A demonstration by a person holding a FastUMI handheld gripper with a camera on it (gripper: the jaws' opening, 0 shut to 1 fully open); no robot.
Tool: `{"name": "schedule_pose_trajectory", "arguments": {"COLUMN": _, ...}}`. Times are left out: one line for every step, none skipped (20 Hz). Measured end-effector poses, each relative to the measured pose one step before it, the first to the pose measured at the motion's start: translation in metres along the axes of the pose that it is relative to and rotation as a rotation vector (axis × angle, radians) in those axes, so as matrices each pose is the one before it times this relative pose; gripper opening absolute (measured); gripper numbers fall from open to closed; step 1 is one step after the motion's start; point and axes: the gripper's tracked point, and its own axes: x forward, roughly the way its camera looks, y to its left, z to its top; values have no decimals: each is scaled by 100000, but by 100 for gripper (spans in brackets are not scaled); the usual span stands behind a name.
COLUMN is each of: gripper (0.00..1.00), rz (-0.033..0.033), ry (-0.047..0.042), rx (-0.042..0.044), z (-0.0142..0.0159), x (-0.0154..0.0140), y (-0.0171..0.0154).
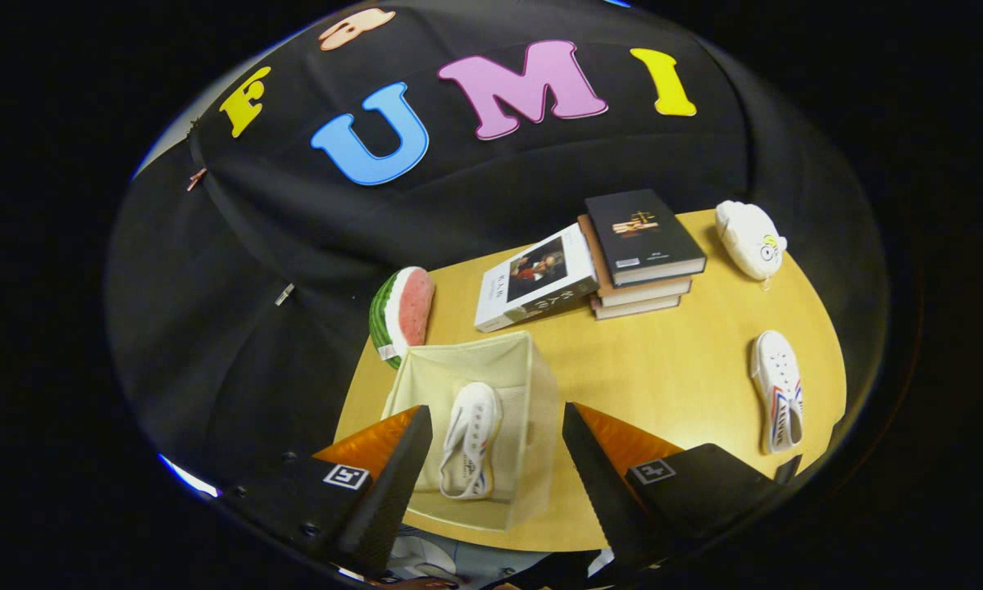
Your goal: Open the storage box then place both shoes into the box .Put the left shoe in first, then the right shoe, with the right side of both shoes facing outward in a uniform manner.
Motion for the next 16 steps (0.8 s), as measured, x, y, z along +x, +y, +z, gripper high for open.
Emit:
{"name": "schedule_pose_trajectory", "arguments": {"gripper": 99, "rz": -1774, "ry": -802, "rx": -207, "z": 570, "x": -560, "y": -1934}}
{"name": "schedule_pose_trajectory", "arguments": {"gripper": 99, "rz": -1084, "ry": -8, "rx": 493, "z": 588, "x": -663, "y": -2003}}
{"name": "schedule_pose_trajectory", "arguments": {"gripper": 99, "rz": -617, "ry": 511, "rx": 596, "z": 479, "x": -875, "y": -1886}}
{"name": "schedule_pose_trajectory", "arguments": {"gripper": 99, "rz": -893, "ry": -787, "rx": 252, "z": 793, "x": -862, "y": -2032}}
{"name": "schedule_pose_trajectory", "arguments": {"gripper": 99, "rz": -1309, "ry": -1448, "rx": -455, "z": 781, "x": -649, "y": -2247}}
{"name": "schedule_pose_trajectory", "arguments": {"gripper": 99, "rz": -1985, "ry": -580, "rx": -1165, "z": 350, "x": -447, "y": -2506}}
{"name": "schedule_pose_trajectory", "arguments": {"gripper": 99, "rz": -2339, "ry": 397, "rx": -1167, "z": -76, "x": -398, "y": -2441}}
{"name": "schedule_pose_trajectory", "arguments": {"gripper": 99, "rz": -1707, "ry": 733, "rx": -788, "z": -178, "x": -210, "y": -2235}}
{"name": "schedule_pose_trajectory", "arguments": {"gripper": 99, "rz": -1103, "ry": 1420, "rx": 295, "z": -380, "x": -40, "y": -2236}}
{"name": "schedule_pose_trajectory", "arguments": {"gripper": 99, "rz": -1334, "ry": 2174, "rx": 1610, "z": -573, "x": 220, "y": -2199}}
{"name": "schedule_pose_trajectory", "arguments": {"gripper": 99, "rz": -629, "ry": 2060, "rx": 2190, "z": -512, "x": 291, "y": -2003}}
{"name": "schedule_pose_trajectory", "arguments": {"gripper": 99, "rz": -606, "ry": 2011, "rx": 1631, "z": -500, "x": 361, "y": -1913}}
{"name": "schedule_pose_trajectory", "arguments": {"gripper": 99, "rz": -1444, "ry": 1601, "rx": 689, "z": -394, "x": 511, "y": -2034}}
{"name": "schedule_pose_trajectory", "arguments": {"gripper": 99, "rz": -1432, "ry": 935, "rx": -572, "z": -294, "x": 652, "y": -1998}}
{"name": "schedule_pose_trajectory", "arguments": {"gripper": 99, "rz": -1609, "ry": 958, "rx": -1463, "z": -433, "x": 724, "y": -1895}}
{"name": "schedule_pose_trajectory", "arguments": {"gripper": 99, "rz": -1466, "ry": 820, "rx": -1698, "z": -487, "x": 853, "y": -1634}}
